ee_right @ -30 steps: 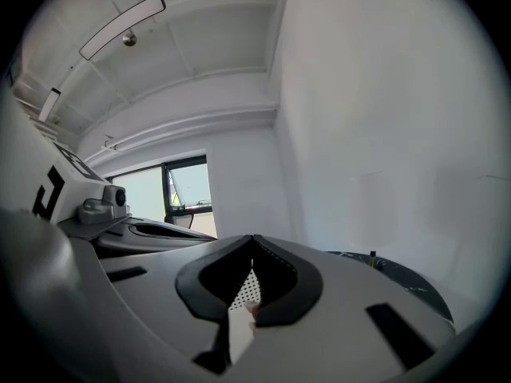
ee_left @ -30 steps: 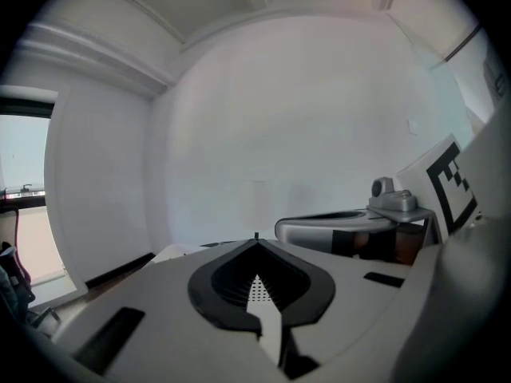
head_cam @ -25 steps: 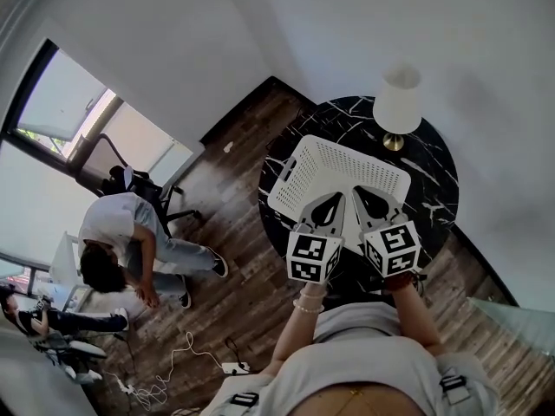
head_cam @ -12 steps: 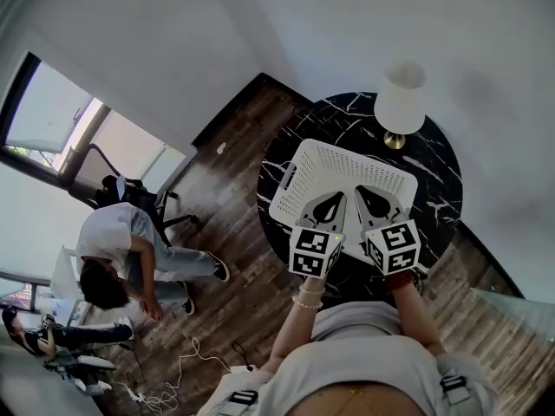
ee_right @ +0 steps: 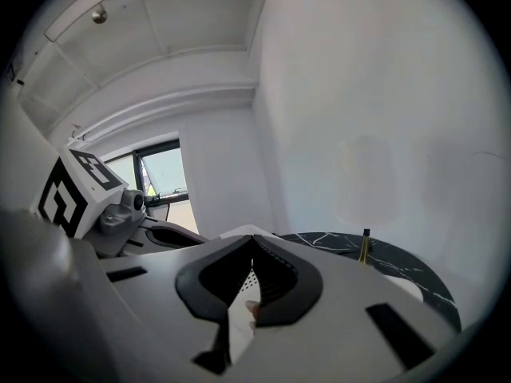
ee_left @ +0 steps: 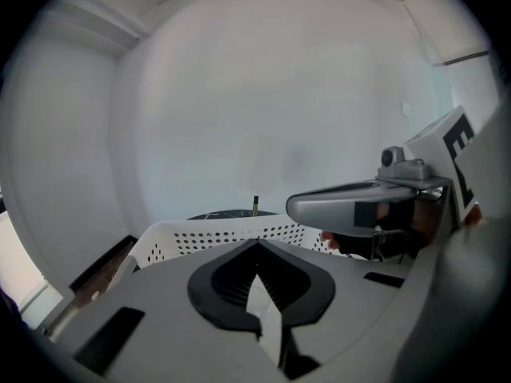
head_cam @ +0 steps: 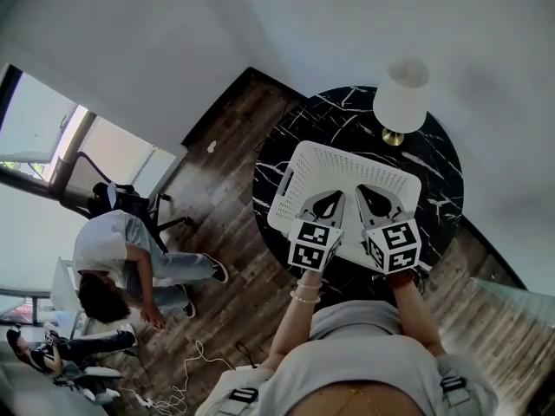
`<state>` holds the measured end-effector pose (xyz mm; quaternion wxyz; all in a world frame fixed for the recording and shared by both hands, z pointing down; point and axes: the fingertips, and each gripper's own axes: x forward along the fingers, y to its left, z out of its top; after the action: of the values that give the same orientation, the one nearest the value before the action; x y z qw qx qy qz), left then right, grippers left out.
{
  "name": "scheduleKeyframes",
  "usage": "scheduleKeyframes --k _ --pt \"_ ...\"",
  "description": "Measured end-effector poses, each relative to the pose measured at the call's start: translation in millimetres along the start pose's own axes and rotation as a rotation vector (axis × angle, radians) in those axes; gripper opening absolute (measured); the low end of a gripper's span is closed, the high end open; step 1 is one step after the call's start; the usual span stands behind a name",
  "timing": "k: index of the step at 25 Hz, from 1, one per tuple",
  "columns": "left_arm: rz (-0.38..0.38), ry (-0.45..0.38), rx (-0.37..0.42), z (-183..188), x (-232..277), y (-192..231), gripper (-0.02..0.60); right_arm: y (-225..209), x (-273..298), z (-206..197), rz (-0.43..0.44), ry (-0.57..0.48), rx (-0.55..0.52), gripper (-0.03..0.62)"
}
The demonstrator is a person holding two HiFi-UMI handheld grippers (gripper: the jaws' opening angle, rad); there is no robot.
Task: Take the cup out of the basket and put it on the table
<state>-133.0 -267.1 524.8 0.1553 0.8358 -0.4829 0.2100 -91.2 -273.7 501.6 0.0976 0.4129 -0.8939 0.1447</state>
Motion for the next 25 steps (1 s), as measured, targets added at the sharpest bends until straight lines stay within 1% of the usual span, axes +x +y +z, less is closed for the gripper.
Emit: scheduleKeyframes --k 6,12,14,18,22,25 --pt "-0.029 0.068 0.025 -11.5 18.4 11.4 0.008 -11.9 6.3 -5.3 -0.035 0.014 0.01 0.011" --pt "-0.06 0.162 0.055 -31.4 35.8 18.9 0.009 -21.2 12.0 -12.1 -0.06 0.032 0.023 0.011" --pt "-0.072 0.178 0.064 -33.8 39.9 20.0 0.009 -22.8 13.6 -13.8 -0.066 0.038 0.026 0.011" --pt "-0.086 0.202 0.112 -36.7 49.3 22.6 0.028 -26.2 15.7 -16.0 -0.075 0.043 0.031 0.011" --pt "-0.128 0.272 0.169 -46.8 58.7 22.2 0.048 -29.5 17.6 -18.1 -0.085 0.052 0.034 0.011" --pt "-0.175 0.333 0.216 -56.7 65.9 21.2 0.081 -32.2 19.8 -20.0 -0.091 0.058 0.036 0.011"
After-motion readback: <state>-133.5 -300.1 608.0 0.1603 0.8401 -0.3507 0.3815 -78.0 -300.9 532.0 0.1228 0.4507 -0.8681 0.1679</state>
